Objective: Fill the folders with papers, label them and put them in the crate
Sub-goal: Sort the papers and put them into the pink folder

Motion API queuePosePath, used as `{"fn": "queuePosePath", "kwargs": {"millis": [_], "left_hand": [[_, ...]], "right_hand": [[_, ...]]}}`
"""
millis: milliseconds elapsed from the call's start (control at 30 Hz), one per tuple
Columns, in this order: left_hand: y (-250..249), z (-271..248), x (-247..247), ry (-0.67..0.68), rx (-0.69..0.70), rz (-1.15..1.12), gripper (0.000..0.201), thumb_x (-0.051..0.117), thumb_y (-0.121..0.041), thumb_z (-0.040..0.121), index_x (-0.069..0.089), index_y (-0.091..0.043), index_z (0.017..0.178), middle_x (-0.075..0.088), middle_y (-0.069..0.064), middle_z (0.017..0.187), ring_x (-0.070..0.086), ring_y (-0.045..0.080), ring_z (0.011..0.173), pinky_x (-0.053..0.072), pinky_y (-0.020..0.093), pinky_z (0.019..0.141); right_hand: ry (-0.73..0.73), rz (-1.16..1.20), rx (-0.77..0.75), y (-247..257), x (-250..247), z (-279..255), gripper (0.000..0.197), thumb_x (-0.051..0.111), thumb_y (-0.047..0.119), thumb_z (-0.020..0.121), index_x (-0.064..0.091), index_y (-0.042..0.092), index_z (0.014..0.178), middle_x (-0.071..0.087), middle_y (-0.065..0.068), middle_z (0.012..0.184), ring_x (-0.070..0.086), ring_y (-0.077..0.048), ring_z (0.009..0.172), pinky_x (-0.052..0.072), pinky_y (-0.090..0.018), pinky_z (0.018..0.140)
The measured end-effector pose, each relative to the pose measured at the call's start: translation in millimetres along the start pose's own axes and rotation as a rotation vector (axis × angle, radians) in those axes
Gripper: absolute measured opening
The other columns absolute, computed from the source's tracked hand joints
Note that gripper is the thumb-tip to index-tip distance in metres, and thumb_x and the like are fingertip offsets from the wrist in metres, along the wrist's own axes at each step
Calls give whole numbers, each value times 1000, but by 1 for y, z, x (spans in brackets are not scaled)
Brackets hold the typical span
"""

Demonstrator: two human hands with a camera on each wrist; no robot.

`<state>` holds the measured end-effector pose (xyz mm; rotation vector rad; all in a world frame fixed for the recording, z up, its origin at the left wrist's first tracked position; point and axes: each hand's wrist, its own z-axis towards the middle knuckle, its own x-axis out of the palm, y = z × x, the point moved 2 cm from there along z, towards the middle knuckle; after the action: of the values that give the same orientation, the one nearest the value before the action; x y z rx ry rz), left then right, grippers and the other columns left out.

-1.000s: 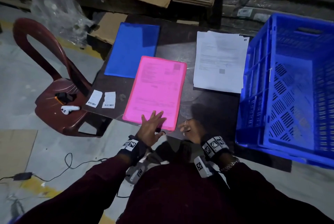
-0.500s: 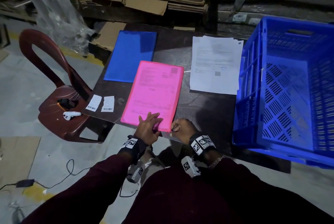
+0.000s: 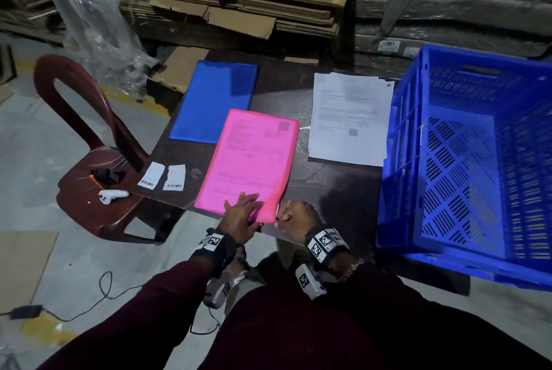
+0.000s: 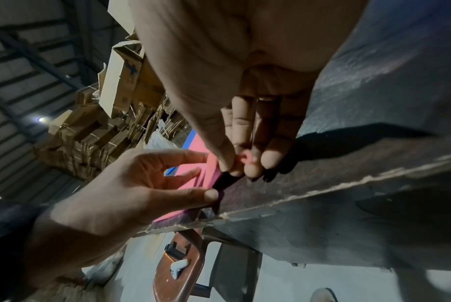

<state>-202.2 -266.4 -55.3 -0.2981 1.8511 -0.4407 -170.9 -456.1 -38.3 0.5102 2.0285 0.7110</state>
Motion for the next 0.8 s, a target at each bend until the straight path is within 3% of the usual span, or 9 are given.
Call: {"fn": "queuePosePath", "kwargs": {"millis": [133,233,300,400,533,633,800], "left_hand": [[-6,-1,-1,-72,-41,-68,57,63,-13,81,55,-22,136,38,-1,154,26,34,146,9,79,106],[-11,-2,8,-91,-114,-93,70,51,-57,85,36,-32,149,15,-4,162,9,23,148,-1,73,107],[-10,-3,19,-69,-122,-52,83,37,-75,80,22,-37,153,0,-8,162,-4,19,147,-5,72,107],[-11,-2,27,-25,-171,-7,83,57,-60,86,13,-41,153,-7,-9,162,-8,22,150,-7,72,109],[-13,0,24,-18,-230,-43,89,66,-51,84,10,-44,152,-9,-11,161,-8,20,150,-10,71,109],[-14,0,26,-56,-269,-100,102,71,-53,77,2,-46,152,-15,-5,159,-10,18,148,-11,69,108],[-15,3,25,-35,-323,-98,109,75,-50,75,-1,-43,153,-16,0,162,-9,19,150,-10,70,108]], "right_hand": [[10,-102,-9,-3,-4,-2,12,74,25,74,69,27,64,74,10,73,68,-8,70,55,-22,70],[28,-179,-10,-7,1,-1,23,75,31,71,59,30,54,73,7,73,70,-12,72,56,-25,70],[16,-257,-19,-10,5,1,27,73,33,72,55,27,53,73,4,74,70,-17,74,56,-27,72],[20,-376,-82,-8,9,4,16,66,32,82,61,24,69,74,-2,83,69,-26,84,53,-32,79],[73,-589,-231,-5,14,10,13,57,24,90,64,16,97,69,-10,104,66,-33,98,53,-40,80],[29,-699,-349,-7,16,9,16,67,28,85,61,19,96,68,-6,98,67,-28,93,55,-39,75],[-57,-780,-522,-11,10,5,22,81,15,66,68,17,84,68,-2,78,67,-22,71,53,-29,60]]}}
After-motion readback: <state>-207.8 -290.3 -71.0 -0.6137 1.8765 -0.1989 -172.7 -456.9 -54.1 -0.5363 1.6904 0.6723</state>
